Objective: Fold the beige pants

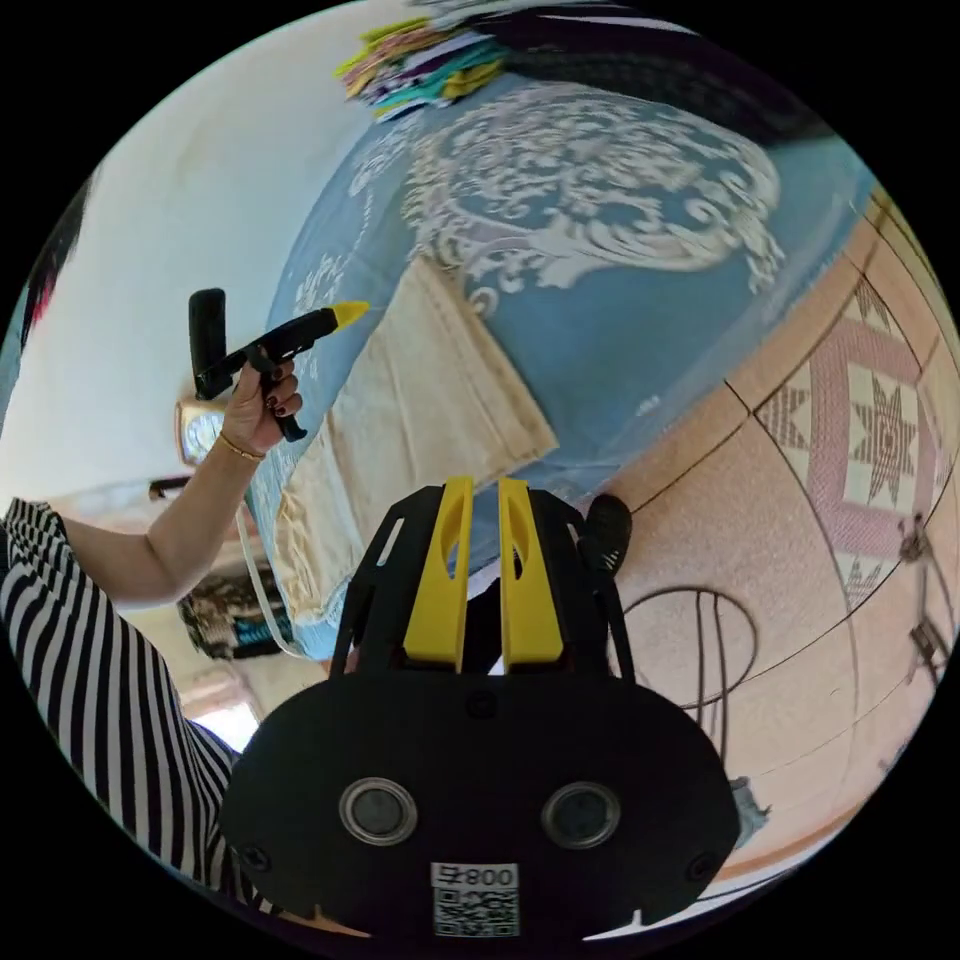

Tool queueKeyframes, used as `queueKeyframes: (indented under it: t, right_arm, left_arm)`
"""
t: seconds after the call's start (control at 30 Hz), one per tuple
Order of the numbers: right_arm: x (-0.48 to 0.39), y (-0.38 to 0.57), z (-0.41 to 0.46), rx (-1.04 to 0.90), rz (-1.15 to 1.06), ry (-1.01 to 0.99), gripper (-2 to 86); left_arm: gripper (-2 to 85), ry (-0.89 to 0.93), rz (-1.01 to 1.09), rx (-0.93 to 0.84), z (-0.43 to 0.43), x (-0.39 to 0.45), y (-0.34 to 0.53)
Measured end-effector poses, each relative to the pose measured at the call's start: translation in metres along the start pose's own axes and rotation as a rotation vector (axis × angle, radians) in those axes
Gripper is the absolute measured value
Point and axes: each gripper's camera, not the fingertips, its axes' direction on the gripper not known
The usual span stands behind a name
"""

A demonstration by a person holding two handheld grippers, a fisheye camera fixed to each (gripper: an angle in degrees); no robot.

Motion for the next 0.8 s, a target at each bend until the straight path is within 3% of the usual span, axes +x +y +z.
queueKeyframes:
  t: [0.1, 0.27, 0.67, 0.8]
  right_arm:
    - [0.033, 0.004, 0.004, 0.077, 0.082, -0.152, 6.6]
    - [0.063, 0.011, 0.017, 0.114, 0.140, -0.218, 5.4]
    - [0.086, 0.022, 0.010, 0.138, 0.036, -0.234, 0.4]
    - [0.116, 0.024, 0.025, 0.135, 0.101, -0.294, 0.4]
  left_arm:
    - [6.5, -0.025, 0.038, -0.078, 0.017, 0.018, -0.037]
    - [4.1, -0.106, 0.082, -0.145, 0.029, 0.053, -0.077]
    - [1.8, -0.136, 0.105, -0.103, 0.011, 0.109, -0.124]
    - [2.6, -0.126, 0.092, -0.135, 0.025, 0.111, -0.135]
